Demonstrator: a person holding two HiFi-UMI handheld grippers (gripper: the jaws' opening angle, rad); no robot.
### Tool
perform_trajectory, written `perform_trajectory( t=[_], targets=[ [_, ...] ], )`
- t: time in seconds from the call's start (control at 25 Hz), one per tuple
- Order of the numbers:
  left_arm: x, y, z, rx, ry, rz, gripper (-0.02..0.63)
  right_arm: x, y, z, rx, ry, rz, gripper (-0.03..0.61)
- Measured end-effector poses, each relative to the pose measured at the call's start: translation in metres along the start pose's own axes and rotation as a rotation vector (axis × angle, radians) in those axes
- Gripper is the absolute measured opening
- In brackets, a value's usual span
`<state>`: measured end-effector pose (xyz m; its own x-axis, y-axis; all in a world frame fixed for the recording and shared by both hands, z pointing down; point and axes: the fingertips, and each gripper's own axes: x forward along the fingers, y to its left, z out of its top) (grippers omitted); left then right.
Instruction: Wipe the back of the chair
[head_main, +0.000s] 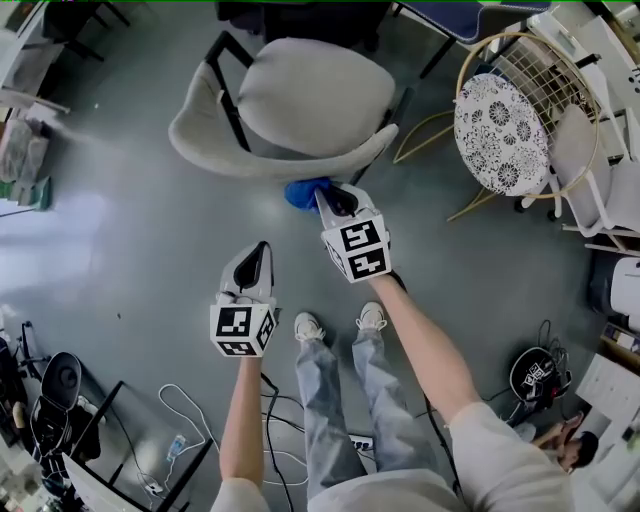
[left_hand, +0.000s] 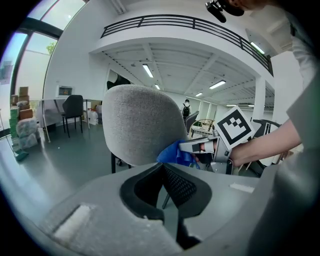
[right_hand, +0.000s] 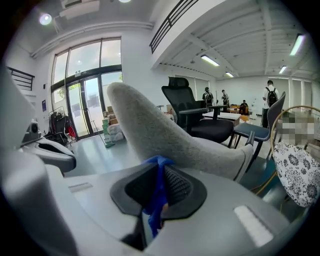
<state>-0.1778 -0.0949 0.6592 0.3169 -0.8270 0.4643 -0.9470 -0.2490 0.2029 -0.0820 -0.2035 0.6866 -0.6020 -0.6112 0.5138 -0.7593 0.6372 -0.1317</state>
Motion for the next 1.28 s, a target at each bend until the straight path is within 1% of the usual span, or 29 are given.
perform_trajectory(
  t=[0.08,0.24,0.52,0.84,1.16,1.28],
  targets=[
    [0.001,0.001,-0.002,-0.003,0.005,0.0,0.002,0.002,-0.006,0.002,-0.002,0.001,-0.002,0.032],
    [0.01,-0.005,-0.004,-0.005,0.013,-0.008,0.003,0.001,-0.008,-0.003,-0.05,0.008,0.014,0.032],
    [0.036,-0.021,0.001,0.004,0.021,-0.03,0.003,-0.003,-0.038,-0.015,-0.052,0.024,0.005,0.032],
    [0.065,-0.04,0.002,0.004,0.035,-0.048,0.003,-0.009,-0.085,-0.026,-0.051,0.06,-0.022,0.032],
    [0.084,-0.052,0.005,0.011,0.044,-0.056,0.003,-0.012,-0.151,-0.025,-0.023,0.058,-0.107,0.032],
    [0.086,-0.055,0.003,0.011,0.053,-0.057,0.003,-0.009,-0.165,-0.026,-0.052,0.076,-0.095,0.032]
  ],
)
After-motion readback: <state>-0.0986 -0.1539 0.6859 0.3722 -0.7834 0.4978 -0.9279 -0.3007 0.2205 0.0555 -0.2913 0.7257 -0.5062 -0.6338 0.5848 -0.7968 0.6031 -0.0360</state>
